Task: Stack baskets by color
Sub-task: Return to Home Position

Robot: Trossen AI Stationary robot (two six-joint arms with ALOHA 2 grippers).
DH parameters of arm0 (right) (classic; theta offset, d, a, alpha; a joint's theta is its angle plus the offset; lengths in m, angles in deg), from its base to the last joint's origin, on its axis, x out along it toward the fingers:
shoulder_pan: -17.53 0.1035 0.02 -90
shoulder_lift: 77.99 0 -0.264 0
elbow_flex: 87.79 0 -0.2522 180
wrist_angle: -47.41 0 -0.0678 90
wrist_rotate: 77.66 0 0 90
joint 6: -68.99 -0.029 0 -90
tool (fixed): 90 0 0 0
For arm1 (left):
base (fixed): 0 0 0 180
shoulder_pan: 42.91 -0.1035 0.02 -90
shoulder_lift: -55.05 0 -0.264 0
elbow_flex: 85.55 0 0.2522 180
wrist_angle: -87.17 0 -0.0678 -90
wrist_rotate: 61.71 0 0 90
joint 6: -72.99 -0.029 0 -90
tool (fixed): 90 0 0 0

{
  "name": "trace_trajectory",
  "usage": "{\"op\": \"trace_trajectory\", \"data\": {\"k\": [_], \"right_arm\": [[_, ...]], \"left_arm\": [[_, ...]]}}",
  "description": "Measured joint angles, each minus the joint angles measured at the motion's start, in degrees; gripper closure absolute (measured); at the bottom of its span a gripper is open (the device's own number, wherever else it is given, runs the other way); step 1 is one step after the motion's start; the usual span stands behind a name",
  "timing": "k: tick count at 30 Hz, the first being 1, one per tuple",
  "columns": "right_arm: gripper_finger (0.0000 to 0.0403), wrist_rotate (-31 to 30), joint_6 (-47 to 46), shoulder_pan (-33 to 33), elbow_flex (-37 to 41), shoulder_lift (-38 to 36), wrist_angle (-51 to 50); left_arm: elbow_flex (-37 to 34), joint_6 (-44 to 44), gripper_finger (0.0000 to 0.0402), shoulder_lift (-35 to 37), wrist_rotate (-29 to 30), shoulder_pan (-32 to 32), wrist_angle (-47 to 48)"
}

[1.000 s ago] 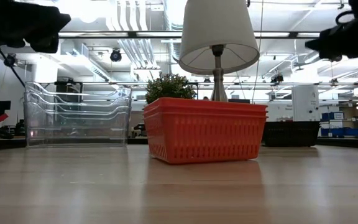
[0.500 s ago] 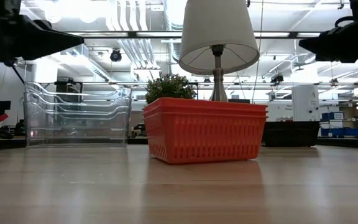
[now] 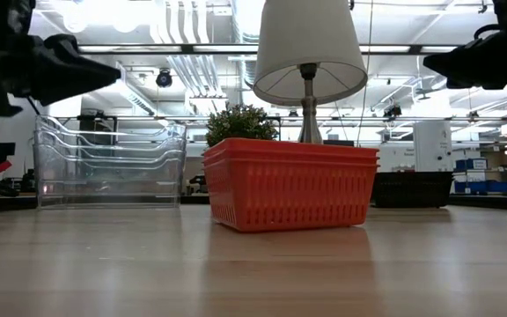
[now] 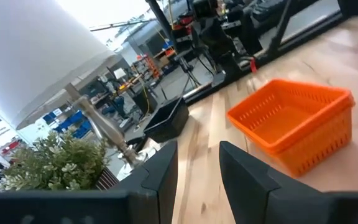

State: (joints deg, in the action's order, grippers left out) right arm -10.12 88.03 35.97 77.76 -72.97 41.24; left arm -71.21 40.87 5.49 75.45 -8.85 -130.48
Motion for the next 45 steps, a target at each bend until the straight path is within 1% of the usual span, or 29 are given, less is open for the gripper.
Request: {"op": "trace_trajectory", "data": {"k": [34,45], "right_arm": [[0.0394,0.0,0.5,0.0,0.0,0.0,0.0],[0.0394,0.0,0.4,0.0,0.0,0.0,0.0]], "left_arm": [[0.1,0.0,0.0299,-25.4,0.0,0.0,-0.1],[0.3,0.3,0.0299,-31.1,0.1,0.0,-1.6]]}}
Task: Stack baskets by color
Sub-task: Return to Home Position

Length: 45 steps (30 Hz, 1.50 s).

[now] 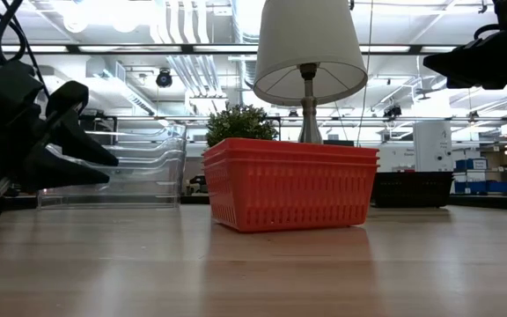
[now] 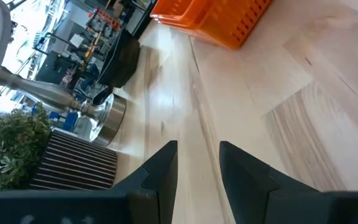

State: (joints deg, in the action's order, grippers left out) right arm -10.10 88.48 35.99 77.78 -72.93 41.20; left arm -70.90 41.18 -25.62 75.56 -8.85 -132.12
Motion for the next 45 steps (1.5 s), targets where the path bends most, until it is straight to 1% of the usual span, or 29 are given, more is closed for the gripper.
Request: {"op": "trace_trajectory", "data": {"k": [45], "right_arm": [[0.0394,0.0,0.0,0.0,0.0,0.0,0.0]], "left_arm": [[1.3,-0.2,0.0299,0.5,-0.2,0.0,1.0]]}}
